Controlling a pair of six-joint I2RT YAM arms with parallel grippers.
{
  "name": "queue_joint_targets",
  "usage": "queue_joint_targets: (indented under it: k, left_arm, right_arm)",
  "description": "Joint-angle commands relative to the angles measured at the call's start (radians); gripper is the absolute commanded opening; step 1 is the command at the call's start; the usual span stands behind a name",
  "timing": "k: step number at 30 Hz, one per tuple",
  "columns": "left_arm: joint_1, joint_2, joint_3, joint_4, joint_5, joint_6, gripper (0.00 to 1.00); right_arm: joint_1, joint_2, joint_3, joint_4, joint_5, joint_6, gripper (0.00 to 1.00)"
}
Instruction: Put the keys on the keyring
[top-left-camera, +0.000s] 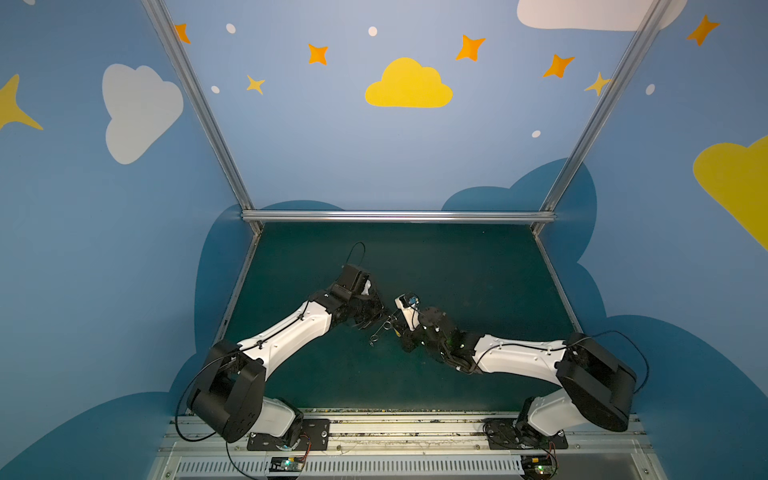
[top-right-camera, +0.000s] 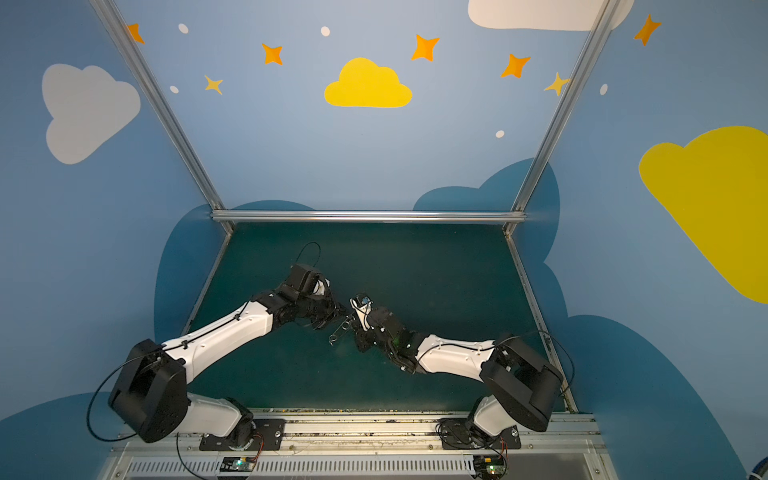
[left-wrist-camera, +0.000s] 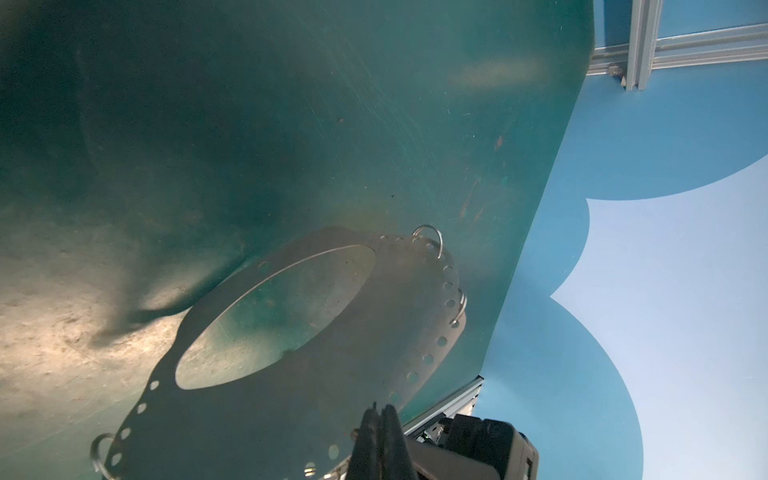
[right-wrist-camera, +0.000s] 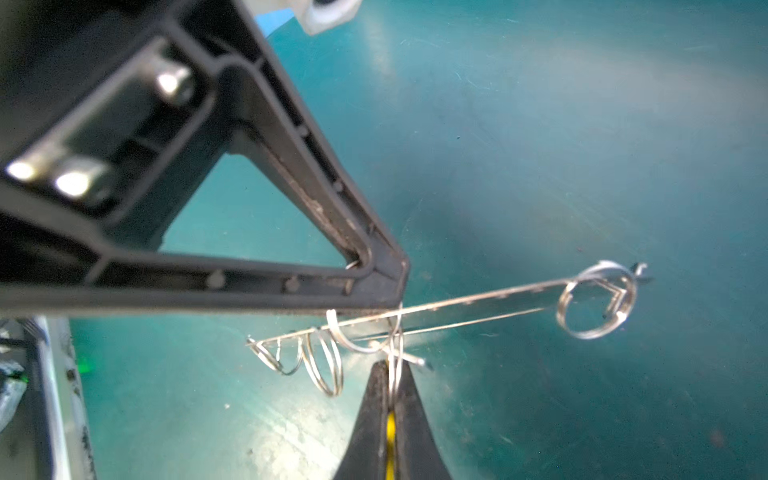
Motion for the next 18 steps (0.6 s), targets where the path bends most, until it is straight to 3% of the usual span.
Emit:
queue_joint_targets:
  k: [1,8,18]
  left_arm:
    - [0.001,-0.021,-0.003,-0.011,-0.003,0.042,0.04]
    - [-0.012,-0.027,0.042,-0.102,-0.020,0.143,0.04]
    - [-0.028,-0.029,0.086,-0.128,0.041,0.247,0.04]
  right_arm:
    - [0.006,-0.031,0.054,-0.118,-0.016,-0.017,0.00]
    - [-0.013,-0.032,0.169,-0.363,-0.182,-0.060,0.00]
    - [-0.101,0.024,0.324,-0.658,-0.605,-0.130,0.00]
